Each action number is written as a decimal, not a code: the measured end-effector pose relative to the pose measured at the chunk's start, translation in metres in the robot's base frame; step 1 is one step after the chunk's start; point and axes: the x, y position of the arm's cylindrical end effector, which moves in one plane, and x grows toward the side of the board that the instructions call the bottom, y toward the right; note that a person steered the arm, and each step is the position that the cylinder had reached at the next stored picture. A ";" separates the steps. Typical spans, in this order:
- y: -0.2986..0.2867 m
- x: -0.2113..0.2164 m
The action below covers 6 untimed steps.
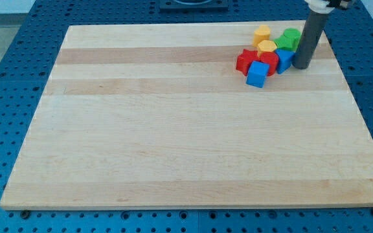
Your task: Push the red circle into the red star
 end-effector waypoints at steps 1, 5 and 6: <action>0.000 0.000; -0.071 0.005; -0.107 0.014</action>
